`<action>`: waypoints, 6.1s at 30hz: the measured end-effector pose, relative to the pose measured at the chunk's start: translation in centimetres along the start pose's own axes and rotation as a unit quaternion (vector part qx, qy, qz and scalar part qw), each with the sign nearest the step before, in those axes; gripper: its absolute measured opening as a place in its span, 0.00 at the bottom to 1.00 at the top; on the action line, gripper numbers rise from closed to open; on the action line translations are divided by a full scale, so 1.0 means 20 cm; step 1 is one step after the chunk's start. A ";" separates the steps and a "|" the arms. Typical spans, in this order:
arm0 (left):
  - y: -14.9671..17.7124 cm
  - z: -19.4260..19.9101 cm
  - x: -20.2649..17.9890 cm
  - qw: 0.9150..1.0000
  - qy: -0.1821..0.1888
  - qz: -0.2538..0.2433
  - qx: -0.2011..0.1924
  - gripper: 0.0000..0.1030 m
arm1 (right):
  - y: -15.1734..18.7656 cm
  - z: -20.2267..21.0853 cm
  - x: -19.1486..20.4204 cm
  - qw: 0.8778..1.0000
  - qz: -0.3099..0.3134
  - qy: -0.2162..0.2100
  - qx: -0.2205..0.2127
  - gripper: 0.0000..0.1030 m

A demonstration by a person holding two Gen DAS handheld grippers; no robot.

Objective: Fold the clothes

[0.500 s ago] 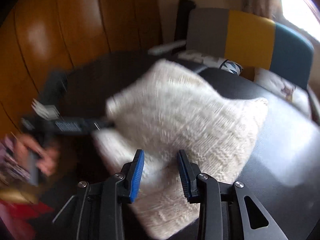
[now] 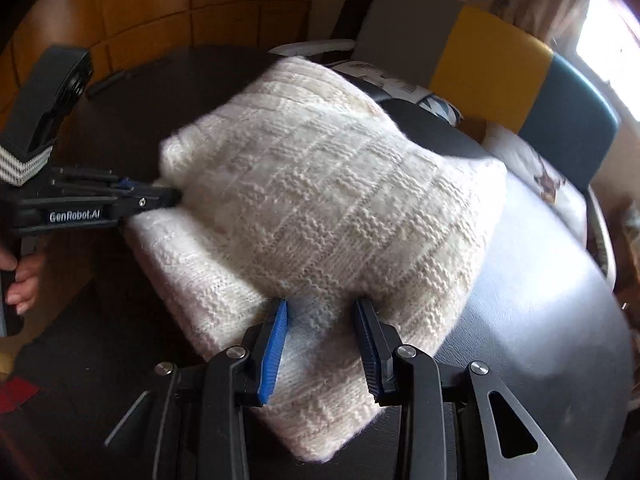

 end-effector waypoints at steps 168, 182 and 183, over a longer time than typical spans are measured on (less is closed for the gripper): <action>0.02 -0.04 -0.43 0.953 0.237 -0.185 0.018 0.05 | -0.32 -0.18 0.04 0.968 -0.162 -0.175 0.080 0.02; 0.07 -0.03 -0.34 0.950 0.256 -0.179 0.012 0.07 | -0.31 -0.03 0.14 0.966 -0.152 -0.210 0.020 0.04; 0.07 -0.04 -0.34 0.950 0.256 -0.177 0.014 0.07 | -0.29 -0.04 0.17 0.968 -0.141 -0.205 0.030 0.04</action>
Point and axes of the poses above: each gripper's, at about its wrist camera, not at the fingertips, and z roughly against the way its jaws point, x to its left, y to its underside, the point moved 9 cm from there along -z, roughly the way its jaws point, and after that the axes turned 8 degrees about -y, right-handed, at the moved point
